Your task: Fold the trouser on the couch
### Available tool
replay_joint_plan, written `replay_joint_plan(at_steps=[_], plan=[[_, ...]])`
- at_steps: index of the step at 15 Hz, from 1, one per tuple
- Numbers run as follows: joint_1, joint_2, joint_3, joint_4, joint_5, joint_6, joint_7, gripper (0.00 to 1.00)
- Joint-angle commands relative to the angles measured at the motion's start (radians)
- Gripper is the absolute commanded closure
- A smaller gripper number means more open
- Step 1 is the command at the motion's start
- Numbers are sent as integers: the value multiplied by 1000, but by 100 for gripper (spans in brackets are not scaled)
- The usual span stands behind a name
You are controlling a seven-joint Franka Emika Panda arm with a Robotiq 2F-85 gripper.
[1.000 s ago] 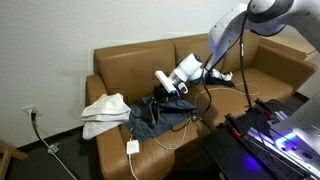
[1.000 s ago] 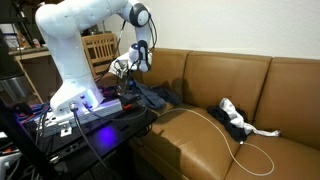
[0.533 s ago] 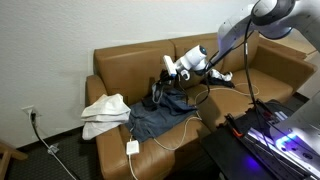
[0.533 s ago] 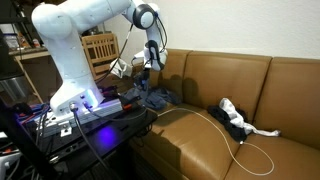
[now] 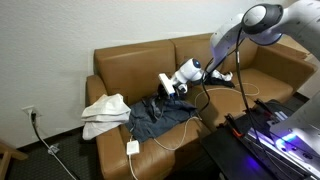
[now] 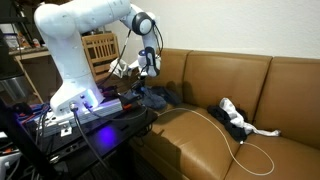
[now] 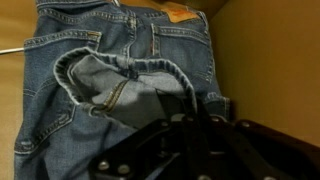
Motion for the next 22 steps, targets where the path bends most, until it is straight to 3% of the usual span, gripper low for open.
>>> replay_joint_plan(at_steps=[1,3,4,6,7,8,13,15,17,18,22], plan=[[92,-10,-32,10,21,26,14,99],[145,-18,-69,19,63,79,41,99],[188,-27,-114,27,92,137,85,70],[259,-63,-215,6,144,256,177,65],[159,-75,-105,-136,57,155,209,57],[172,-97,-134,-157,42,160,272,51],[17,-146,-2,-408,-190,148,505,15],[2,-189,4,-474,-262,148,620,2],[2,-226,-1,-523,-323,147,708,0],[39,-268,-52,-556,-242,146,665,0],[91,-391,-145,-545,-247,137,688,0]])
